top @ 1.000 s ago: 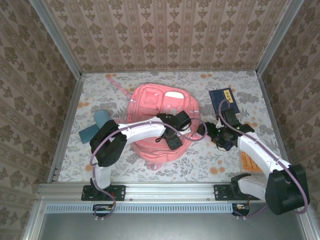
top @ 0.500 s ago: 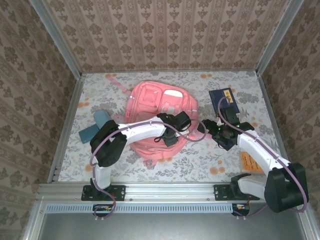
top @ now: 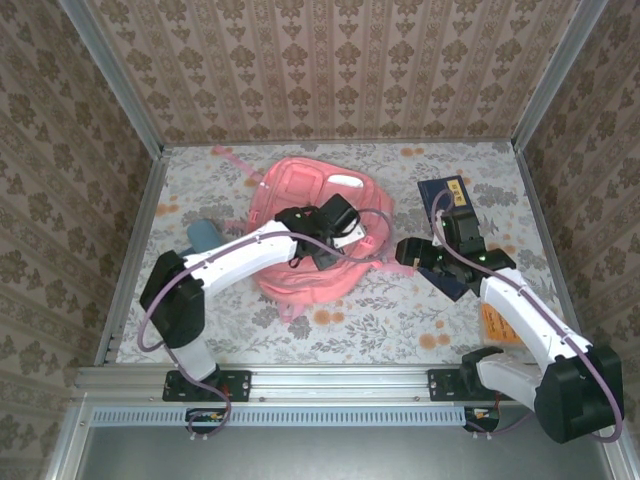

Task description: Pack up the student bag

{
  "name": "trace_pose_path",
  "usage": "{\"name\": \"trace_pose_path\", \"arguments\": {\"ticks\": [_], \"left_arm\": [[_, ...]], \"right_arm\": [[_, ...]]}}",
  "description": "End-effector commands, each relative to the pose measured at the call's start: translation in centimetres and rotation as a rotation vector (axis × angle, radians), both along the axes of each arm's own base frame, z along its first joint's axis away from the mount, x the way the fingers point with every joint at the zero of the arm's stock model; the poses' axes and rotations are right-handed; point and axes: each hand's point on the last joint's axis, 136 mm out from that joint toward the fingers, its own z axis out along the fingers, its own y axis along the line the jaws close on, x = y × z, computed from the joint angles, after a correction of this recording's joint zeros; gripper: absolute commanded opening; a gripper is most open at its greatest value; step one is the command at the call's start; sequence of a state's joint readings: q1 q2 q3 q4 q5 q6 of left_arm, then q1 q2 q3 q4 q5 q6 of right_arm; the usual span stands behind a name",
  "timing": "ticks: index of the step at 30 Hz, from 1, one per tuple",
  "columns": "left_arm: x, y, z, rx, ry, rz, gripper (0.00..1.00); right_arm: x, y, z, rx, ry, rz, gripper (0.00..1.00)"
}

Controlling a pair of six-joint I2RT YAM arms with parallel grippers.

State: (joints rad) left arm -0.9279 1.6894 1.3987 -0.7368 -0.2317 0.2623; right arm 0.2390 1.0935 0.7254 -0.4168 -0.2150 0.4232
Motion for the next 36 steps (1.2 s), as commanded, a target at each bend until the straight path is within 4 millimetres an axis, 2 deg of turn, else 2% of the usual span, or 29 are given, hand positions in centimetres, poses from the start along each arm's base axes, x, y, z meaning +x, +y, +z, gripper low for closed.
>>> {"name": "trace_pose_path", "arguments": {"ticks": [1, 4, 9, 12, 15, 20, 28, 36], "left_arm": [[1.0, 0.2, 3.3, -0.086, -0.078, -0.013, 0.17], [1.8, 1.0, 4.6, -0.123, -0.099, 0.008, 0.14], [2.9, 1.8, 6.7, -0.197, -0.115, 0.033, 0.11], [3.4, 2.2, 7.2, -0.216, -0.124, 0.048, 0.11], [3.7, 2.3, 7.4, -0.229, -0.127, 0.053, 0.1], [4.1, 2.3, 7.9, -0.243, -0.144, 0.058, 0.1], [4.2, 2.3, 8.1, -0.249, -0.145, 0.05, 0.1], [4.6, 2.3, 8.3, -0.249, -0.158, 0.057, 0.11]], "right_arm": [[1.1, 3.0, 1.3, 0.022, -0.089, 0.167, 0.87], [1.8, 5.2, 1.4, 0.075, -0.087, 0.268, 0.79], [2.0, 9.2, 1.4, 0.219, -0.033, 0.461, 0.52], [2.1, 10.3, 1.2, 0.261, -0.019, 0.523, 0.46], [2.1, 11.0, 1.0, 0.276, -0.027, 0.561, 0.44], [2.6, 11.8, -0.7, 0.268, 0.006, 0.567, 0.34], [3.6, 11.6, -2.9, 0.199, 0.026, 0.527, 0.34], [4.7, 11.4, -3.1, 0.144, -0.031, 0.54, 0.43]]}}
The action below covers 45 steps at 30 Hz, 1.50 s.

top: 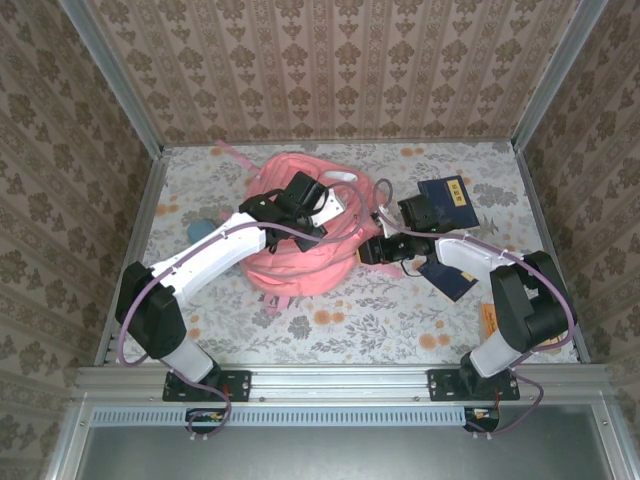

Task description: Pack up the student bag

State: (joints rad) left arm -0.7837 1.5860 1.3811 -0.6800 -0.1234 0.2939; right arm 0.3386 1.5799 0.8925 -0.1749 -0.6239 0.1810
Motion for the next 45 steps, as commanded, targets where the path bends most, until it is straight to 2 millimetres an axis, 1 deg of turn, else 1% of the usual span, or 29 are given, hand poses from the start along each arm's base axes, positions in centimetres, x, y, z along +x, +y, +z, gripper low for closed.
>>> {"name": "trace_pose_path", "arguments": {"ticks": [1, 7, 11, 18, 24, 27, 32, 36, 38, 43, 45], "left_arm": [[1.5, -0.4, 4.6, -0.093, -0.131, 0.005, 0.11], [1.9, -0.3, 4.7, -0.094, -0.137, 0.027, 0.11], [2.4, -0.2, 4.9, -0.086, -0.151, 0.047, 0.1], [2.9, -0.4, 5.4, -0.093, -0.163, 0.064, 0.09], [3.0, -0.4, 5.7, -0.103, -0.17, 0.078, 0.09], [2.9, -0.5, 5.8, -0.11, -0.169, 0.072, 0.09], [2.6, -0.6, 6.0, -0.118, -0.163, 0.062, 0.1], [2.3, -0.6, 5.8, -0.118, -0.153, 0.058, 0.1], [2.2, -0.7, 5.7, -0.12, -0.15, 0.052, 0.1], [2.2, -1.0, 5.8, -0.127, -0.149, 0.05, 0.09], [2.2, -1.1, 5.8, -0.13, -0.149, 0.05, 0.1]], "right_arm": [[1.5, 0.3, 0.4, -0.022, -0.072, 0.012, 0.44], [0.7, 0.9, -0.1, 0.012, -0.048, 0.036, 0.45], [0.1, 1.1, -0.6, 0.03, -0.03, 0.044, 0.44], [-0.5, 0.6, -1.5, 0.019, -0.012, 0.021, 0.42], [-0.9, 0.2, -1.4, 0.019, -0.016, -0.015, 0.5], [-1.0, 0.4, -1.1, 0.035, -0.02, -0.008, 0.5], [-0.4, 1.1, -0.5, 0.059, -0.023, 0.008, 0.48], [0.0, 1.6, -0.1, 0.064, -0.035, 0.016, 0.44], [-0.1, 1.8, 0.2, 0.068, -0.041, 0.025, 0.42], [-1.1, 2.3, 0.5, 0.084, -0.046, 0.064, 0.36], [-1.2, 2.2, 0.4, 0.075, -0.051, 0.063, 0.35]]}}
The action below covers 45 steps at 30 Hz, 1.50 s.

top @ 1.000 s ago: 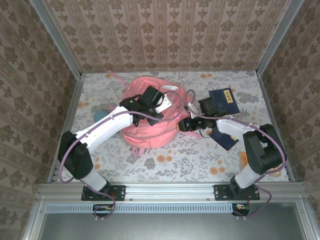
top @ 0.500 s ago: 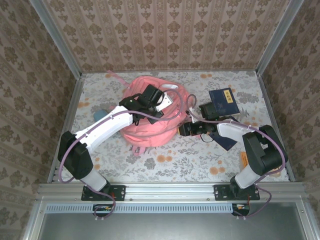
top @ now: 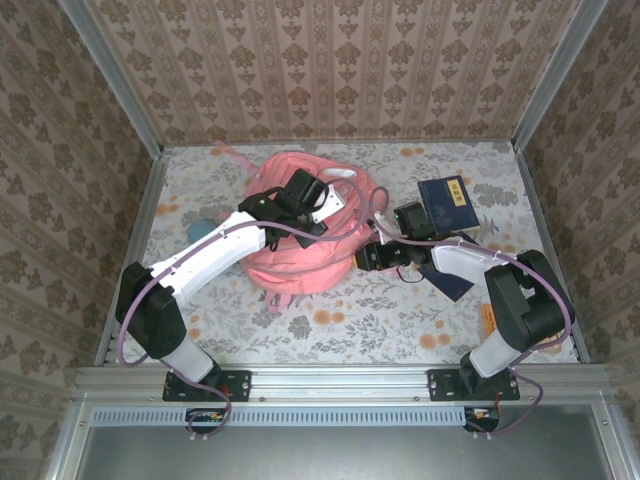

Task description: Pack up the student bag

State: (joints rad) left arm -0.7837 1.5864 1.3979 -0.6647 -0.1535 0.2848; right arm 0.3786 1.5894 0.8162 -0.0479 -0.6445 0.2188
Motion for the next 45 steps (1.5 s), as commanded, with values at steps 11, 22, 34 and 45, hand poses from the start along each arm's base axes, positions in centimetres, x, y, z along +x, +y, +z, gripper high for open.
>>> {"name": "trace_pose_path", "arguments": {"ticks": [11, 22, 34, 45], "left_arm": [[1.6, -1.4, 5.0, -0.124, -0.112, 0.019, 0.09], [2.1, -1.9, 4.2, -0.137, -0.09, 0.052, 0.06], [3.4, -3.5, 3.1, -0.233, -0.047, 0.144, 0.03], [5.6, -5.3, 2.6, -0.499, 0.076, 0.3, 0.01]], "right_arm": [[2.3, 0.6, 1.6, -0.007, -0.145, 0.0, 0.31], [1.0, 0.3, 1.8, -0.031, -0.181, -0.004, 0.0], [-4.2, 3.8, 3.8, 0.055, -0.231, 0.123, 0.0], [-6.1, 8.7, 5.0, 0.2, -0.303, 0.088, 0.0]]}}
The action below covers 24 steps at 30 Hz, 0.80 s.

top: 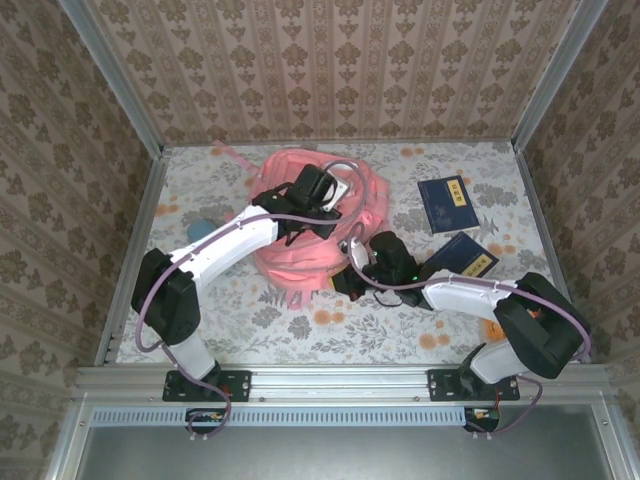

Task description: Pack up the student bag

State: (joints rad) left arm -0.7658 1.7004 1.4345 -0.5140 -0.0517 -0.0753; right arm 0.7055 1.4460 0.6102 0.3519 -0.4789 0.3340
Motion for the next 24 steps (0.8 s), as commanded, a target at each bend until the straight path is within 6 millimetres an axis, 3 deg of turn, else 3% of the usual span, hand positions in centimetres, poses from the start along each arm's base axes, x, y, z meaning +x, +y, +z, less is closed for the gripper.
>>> {"name": "trace_pose_path", "arguments": {"ticks": [1, 3, 4, 8, 12, 19, 24], "left_arm": [[3.1, -1.3, 3.7, -0.195, -0.065, 0.089, 0.01], [3.0, -1.0, 3.5, -0.198, -0.061, 0.08, 0.01], [2.8, -0.8, 3.3, -0.199, -0.056, 0.071, 0.01], [1.7, -0.6, 3.2, -0.229, -0.035, 0.016, 0.01], [1.3, -0.7, 3.2, -0.242, -0.032, -0.007, 0.02], [1.3, -1.1, 4.5, -0.278, -0.045, -0.022, 0.02], [0.9, -1.0, 4.4, -0.275, -0.034, -0.031, 0.02]], "right_arm": [[0.6, 0.3, 2.2, 0.096, -0.044, -0.079, 0.0], [1.3, -1.8, 2.6, 0.07, -0.064, -0.186, 0.0], [1.7, -3.1, 2.7, 0.055, -0.065, -0.248, 0.07], [3.1, -8.4, 3.3, 0.021, 0.078, -0.515, 0.54], [4.2, -9.6, 5.5, 0.09, 0.243, -0.637, 0.68], [6.6, -7.9, 6.0, 0.204, 0.502, -0.723, 0.71], [8.2, -6.0, 4.2, 0.202, 0.605, -0.719, 0.68]]}}
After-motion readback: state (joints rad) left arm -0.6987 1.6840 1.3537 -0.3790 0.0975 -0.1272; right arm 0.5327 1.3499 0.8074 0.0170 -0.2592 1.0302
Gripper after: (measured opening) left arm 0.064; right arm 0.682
